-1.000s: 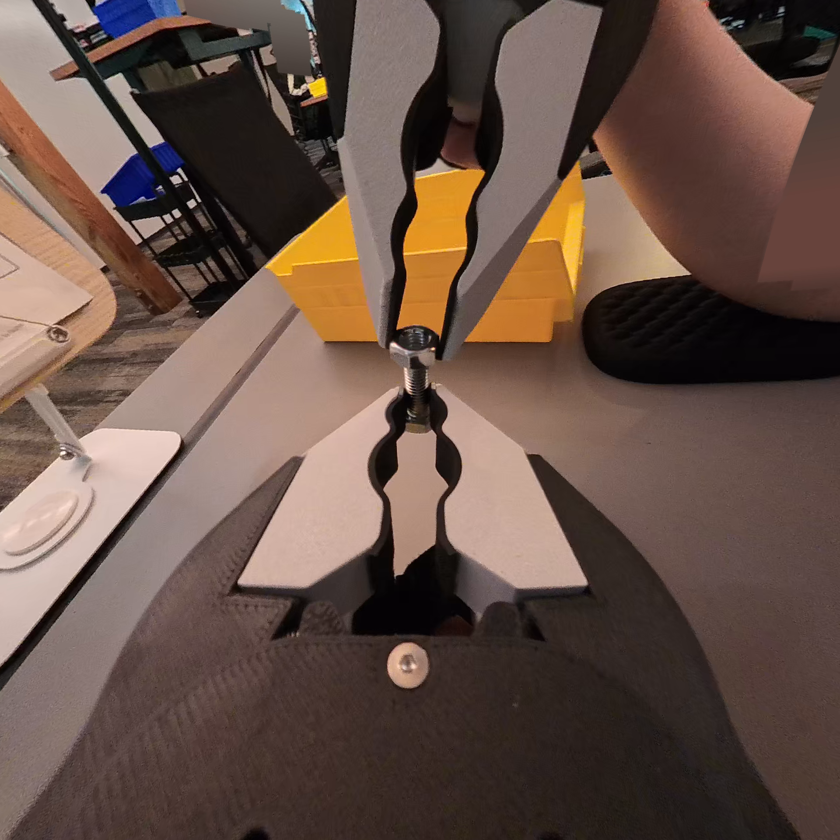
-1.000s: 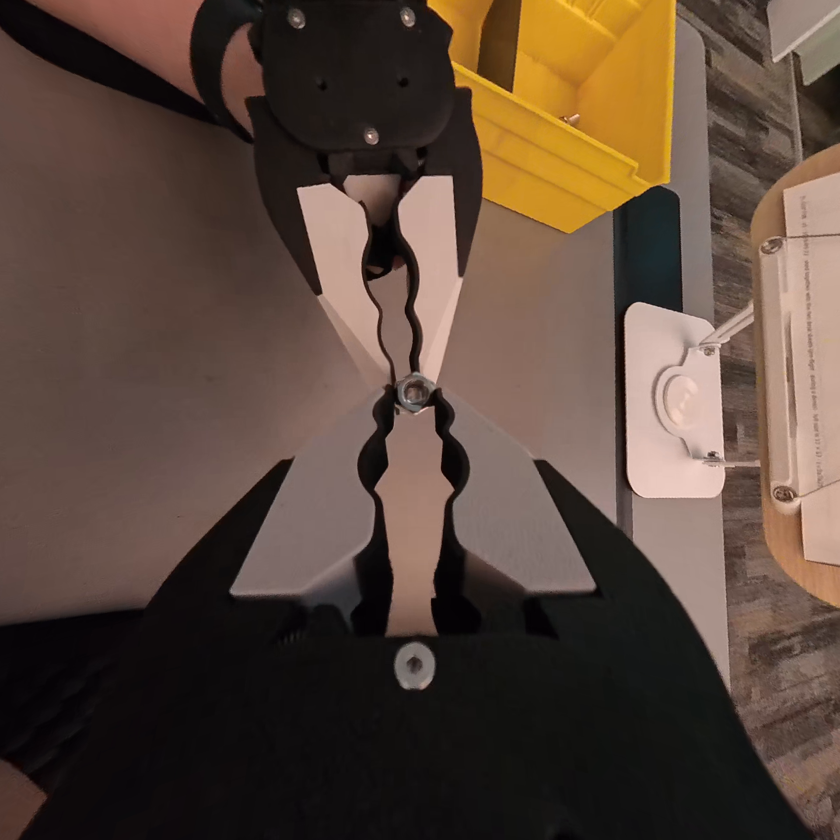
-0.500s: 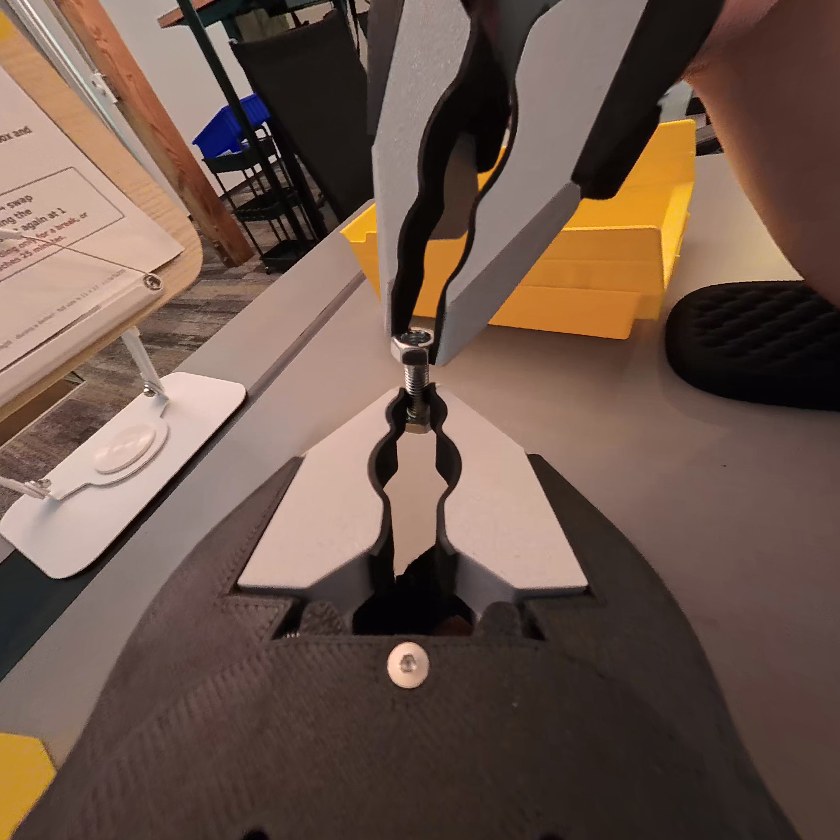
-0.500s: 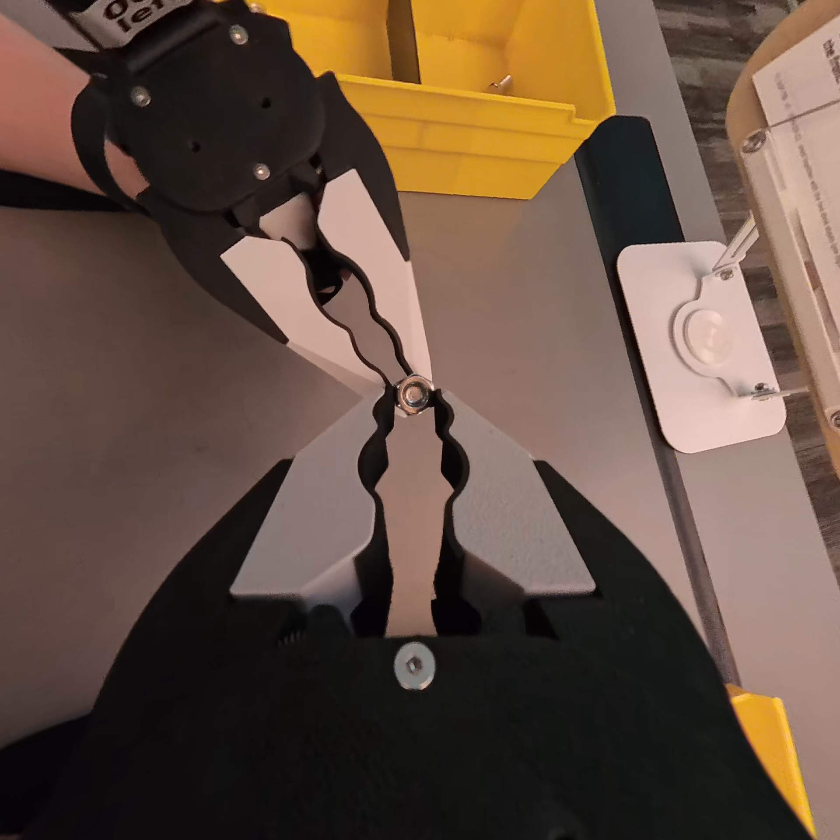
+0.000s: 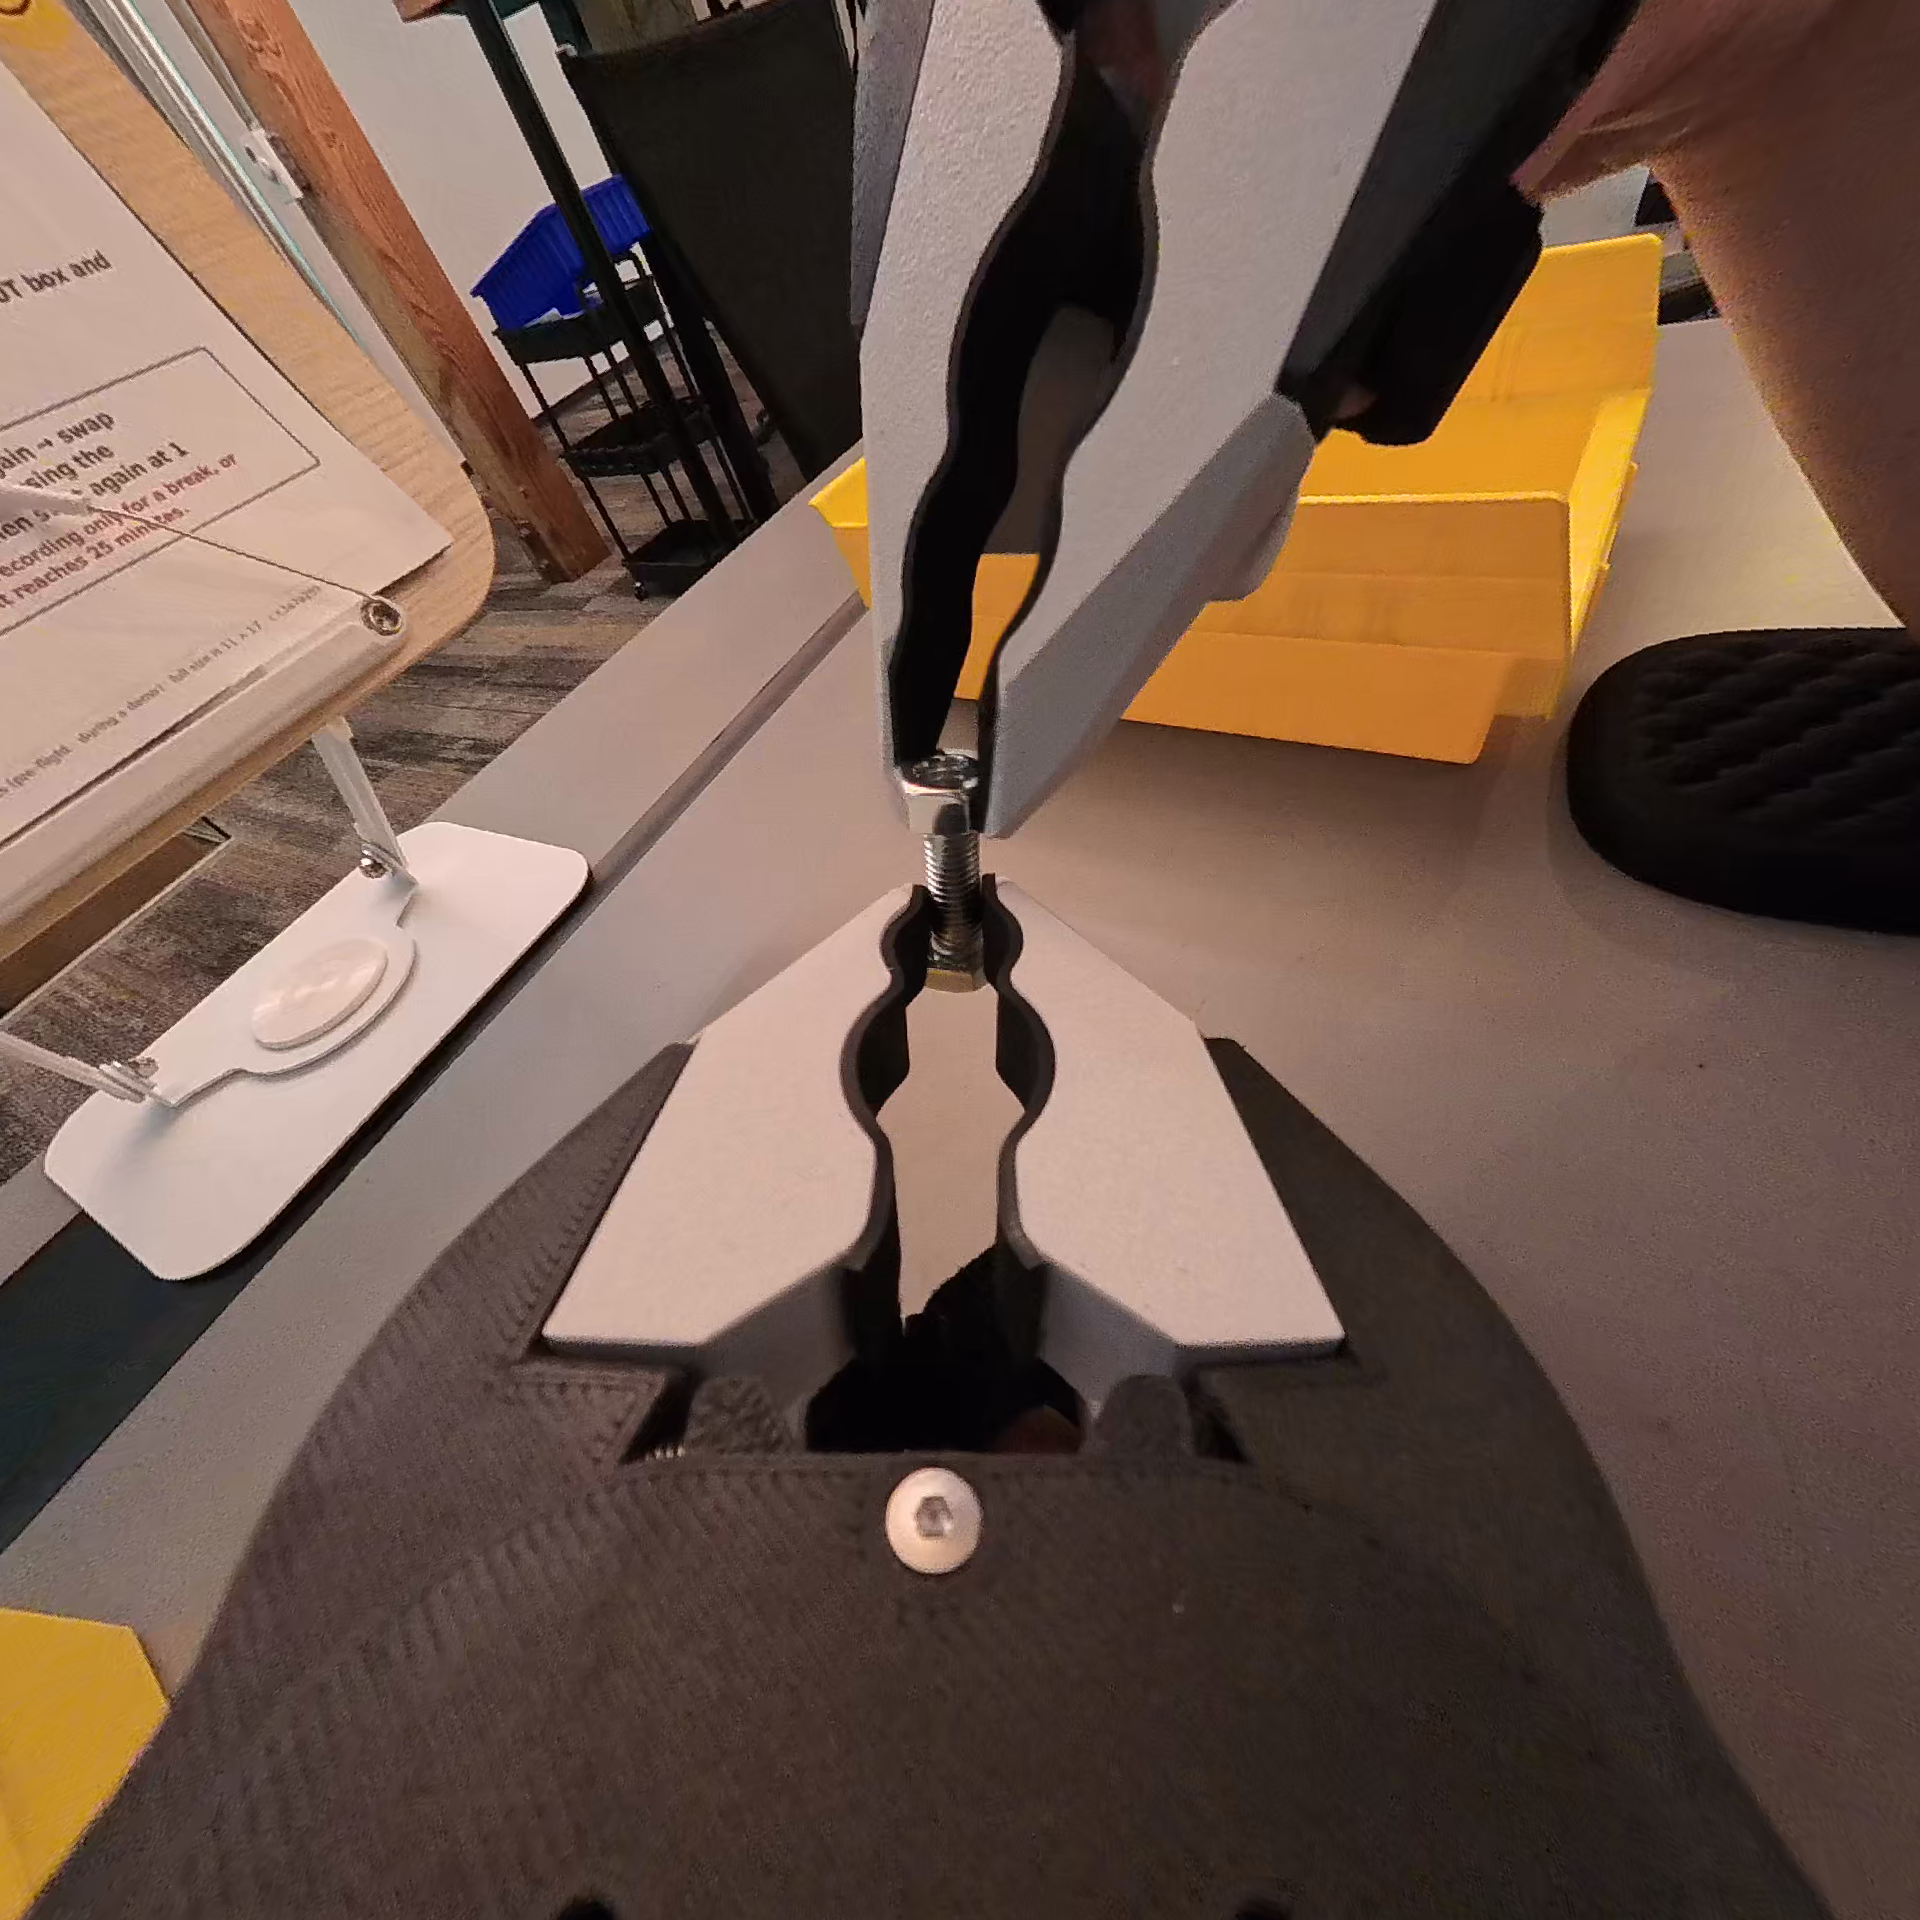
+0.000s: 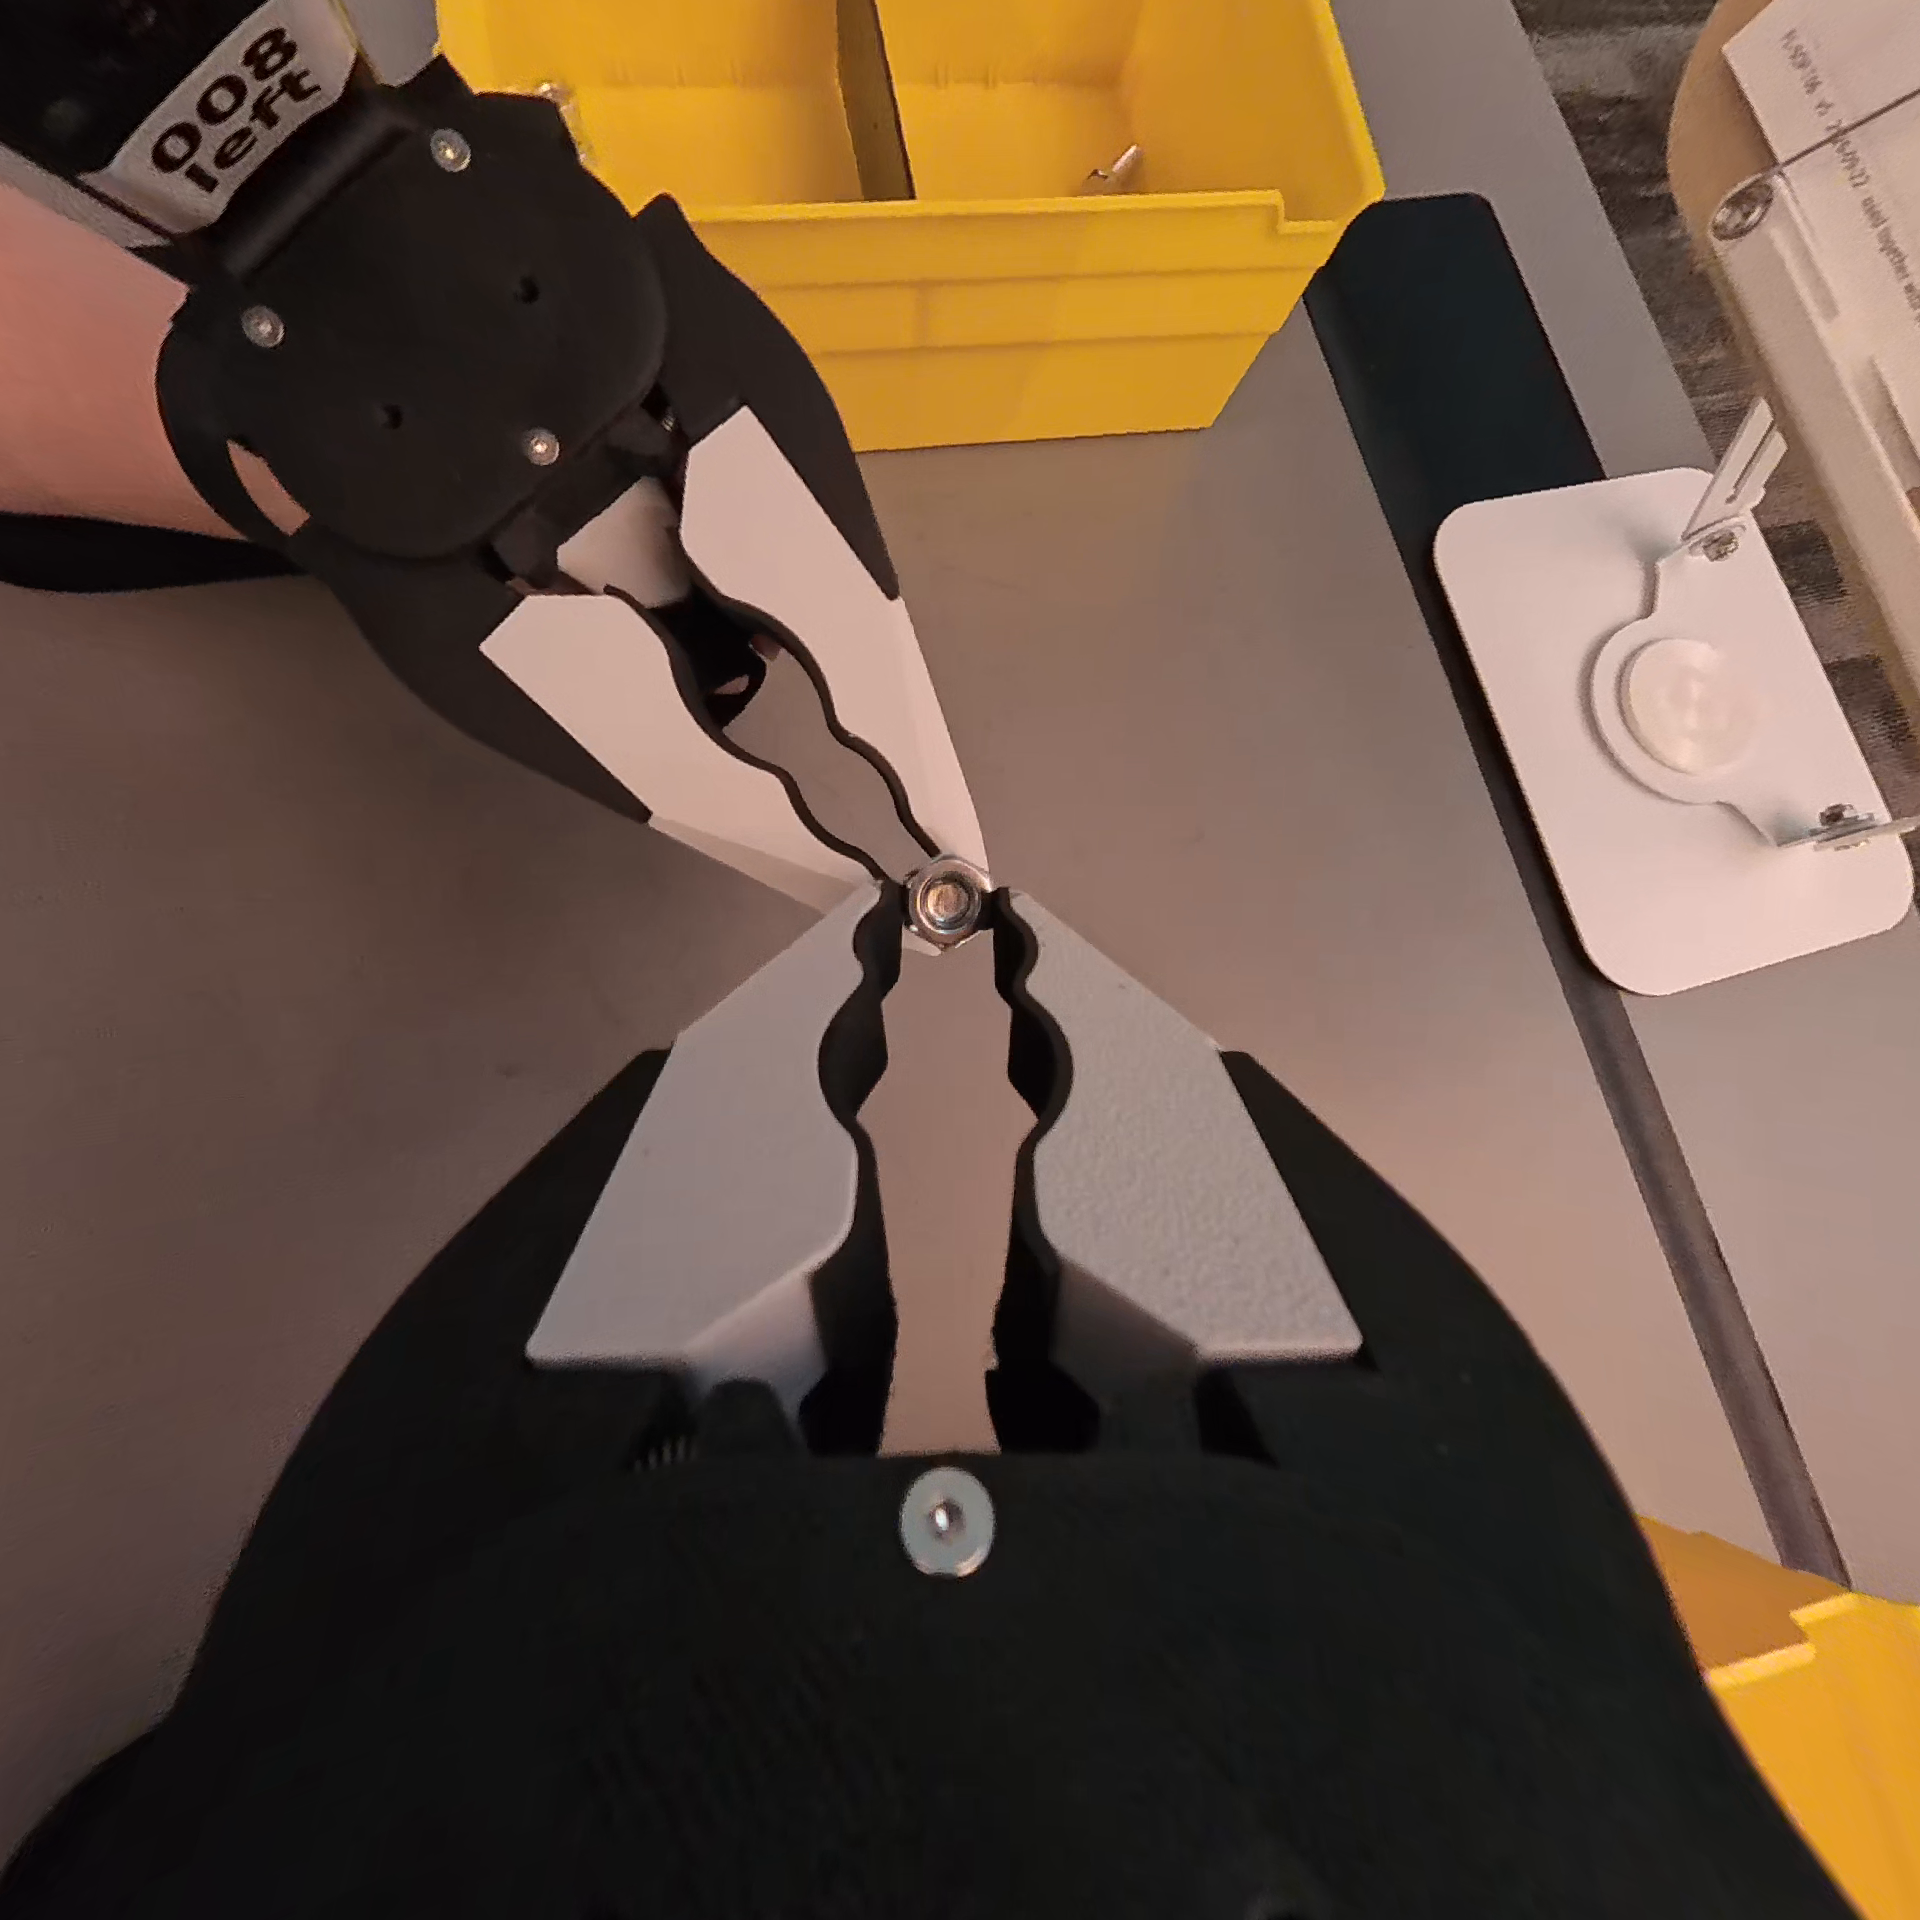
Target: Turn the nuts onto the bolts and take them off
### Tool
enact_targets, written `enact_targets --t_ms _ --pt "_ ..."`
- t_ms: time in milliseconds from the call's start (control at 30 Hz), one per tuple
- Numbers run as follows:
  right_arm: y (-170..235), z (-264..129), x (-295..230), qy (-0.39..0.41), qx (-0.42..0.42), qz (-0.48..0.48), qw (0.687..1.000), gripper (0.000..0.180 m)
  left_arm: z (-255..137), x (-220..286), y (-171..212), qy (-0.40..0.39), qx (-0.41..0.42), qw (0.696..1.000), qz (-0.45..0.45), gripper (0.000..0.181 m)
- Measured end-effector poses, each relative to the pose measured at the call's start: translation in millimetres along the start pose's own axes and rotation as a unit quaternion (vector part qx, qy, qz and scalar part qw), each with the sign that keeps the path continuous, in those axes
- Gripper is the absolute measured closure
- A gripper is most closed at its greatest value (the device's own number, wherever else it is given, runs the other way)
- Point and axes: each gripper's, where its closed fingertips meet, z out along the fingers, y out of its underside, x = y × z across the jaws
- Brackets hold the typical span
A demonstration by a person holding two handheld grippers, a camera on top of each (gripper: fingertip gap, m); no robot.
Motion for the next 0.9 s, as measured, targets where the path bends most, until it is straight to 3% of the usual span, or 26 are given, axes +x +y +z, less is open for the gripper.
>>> enact_targets --t_ms 433,900 --pt "0 12 11 0.016 -0.005 0.093 0.996 0.164 2 -13 10 -0.049 -0.032 0.998 0.013 0.173" --pt "-1 14 11 0.013 0.001 0.069 0.998 0.164 2 -14 12 -0.034 -0.026 0.999 -0.015 0.173"
